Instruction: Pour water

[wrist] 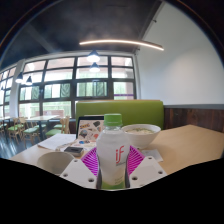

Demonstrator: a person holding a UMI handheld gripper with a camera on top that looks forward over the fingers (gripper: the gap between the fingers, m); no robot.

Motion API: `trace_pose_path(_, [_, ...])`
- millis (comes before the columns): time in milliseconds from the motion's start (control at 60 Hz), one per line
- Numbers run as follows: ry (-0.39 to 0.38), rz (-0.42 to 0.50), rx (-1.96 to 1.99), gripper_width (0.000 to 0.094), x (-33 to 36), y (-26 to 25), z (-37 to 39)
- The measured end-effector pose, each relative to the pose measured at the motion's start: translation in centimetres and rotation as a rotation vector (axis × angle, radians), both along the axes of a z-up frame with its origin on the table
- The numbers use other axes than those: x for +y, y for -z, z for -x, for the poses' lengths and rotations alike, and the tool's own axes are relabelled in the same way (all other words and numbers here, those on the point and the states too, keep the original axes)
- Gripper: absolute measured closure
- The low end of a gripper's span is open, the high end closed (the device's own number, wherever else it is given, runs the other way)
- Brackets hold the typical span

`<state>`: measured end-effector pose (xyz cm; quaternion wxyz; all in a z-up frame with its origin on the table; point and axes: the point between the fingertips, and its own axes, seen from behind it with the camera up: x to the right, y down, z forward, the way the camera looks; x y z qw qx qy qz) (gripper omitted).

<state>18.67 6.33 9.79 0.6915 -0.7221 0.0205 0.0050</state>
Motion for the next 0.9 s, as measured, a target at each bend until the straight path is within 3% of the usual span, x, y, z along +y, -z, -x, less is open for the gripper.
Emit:
trace_pose_path(150, [0.002, -0.016, -0.049, 0.0618, 0.5, 0.1, 0.2])
trace_pose_path(283, [-0.005, -0.020, -0.031, 0.0538, -0.5, -0.1, 0.5])
trace_pose_path(383, [0.015, 0.012, -0.043, 0.0378, -0.7, 0.4, 0.0])
trace_pose_path(450, [0.012, 0.047, -0.064, 0.0109, -0.7, 0.9, -0.3])
trace_pose_path(467, [0.011, 0.046, -0.064, 0.0083, -0.9, 0.8, -0.2])
trace_pose_path(900, [-0.002, 0.030, -0.060, 0.0110, -4.1, -1.1, 0.5])
